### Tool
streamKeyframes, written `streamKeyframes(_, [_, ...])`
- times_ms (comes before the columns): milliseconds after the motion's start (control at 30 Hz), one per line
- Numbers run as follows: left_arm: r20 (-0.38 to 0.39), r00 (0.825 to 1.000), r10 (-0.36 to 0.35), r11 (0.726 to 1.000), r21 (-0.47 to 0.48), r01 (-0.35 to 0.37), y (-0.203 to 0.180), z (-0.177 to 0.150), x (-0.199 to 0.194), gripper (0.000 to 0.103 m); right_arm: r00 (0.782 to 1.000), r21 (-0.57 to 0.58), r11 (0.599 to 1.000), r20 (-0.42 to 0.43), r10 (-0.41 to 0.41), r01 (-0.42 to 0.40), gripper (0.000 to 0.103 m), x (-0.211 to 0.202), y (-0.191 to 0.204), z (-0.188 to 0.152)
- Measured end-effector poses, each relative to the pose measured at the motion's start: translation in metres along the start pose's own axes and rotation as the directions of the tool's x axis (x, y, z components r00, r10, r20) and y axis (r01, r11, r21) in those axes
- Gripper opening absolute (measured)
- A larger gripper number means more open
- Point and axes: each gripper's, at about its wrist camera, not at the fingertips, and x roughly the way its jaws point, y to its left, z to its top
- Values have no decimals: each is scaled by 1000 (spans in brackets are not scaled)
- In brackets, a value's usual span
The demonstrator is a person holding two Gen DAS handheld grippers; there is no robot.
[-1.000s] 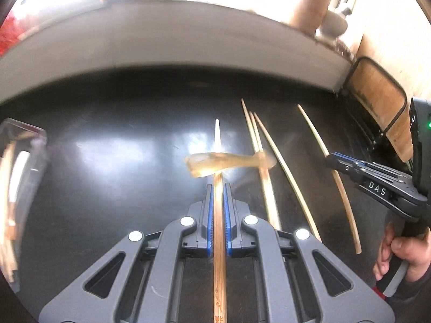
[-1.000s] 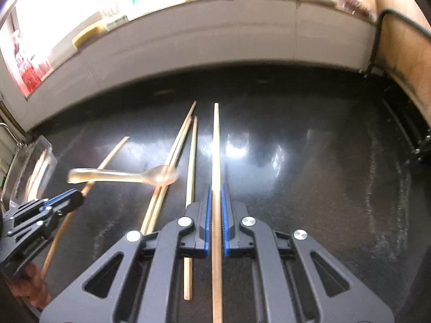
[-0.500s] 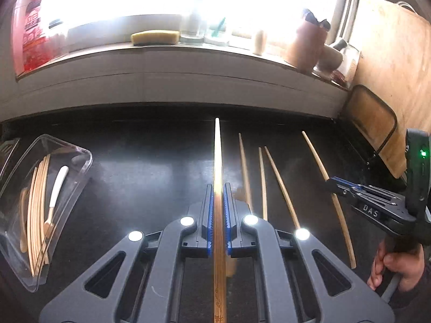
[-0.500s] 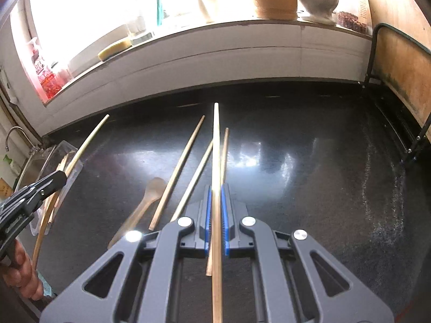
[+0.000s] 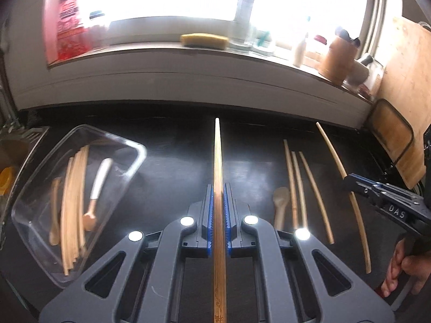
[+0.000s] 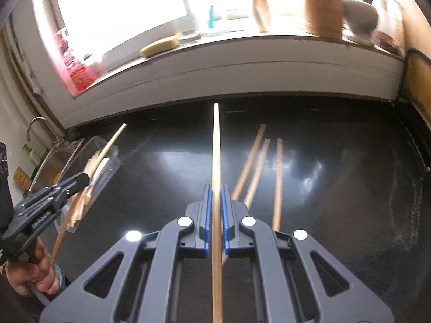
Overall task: Organize utensils
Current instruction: 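Carry both chopsticks over the container and lower them inside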
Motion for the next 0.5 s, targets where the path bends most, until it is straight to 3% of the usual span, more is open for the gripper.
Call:
streamKeyframes(300, [11, 996, 87, 993, -86, -86, 73, -3, -26, 6, 988, -104, 982, -45, 150, -154, 8, 22, 100, 18])
streamKeyframes(500, [11, 987, 160, 975, -157, -156, 135, -8, -49, 7, 949, -118, 944, -113, 295, -308, 8, 50, 176, 28])
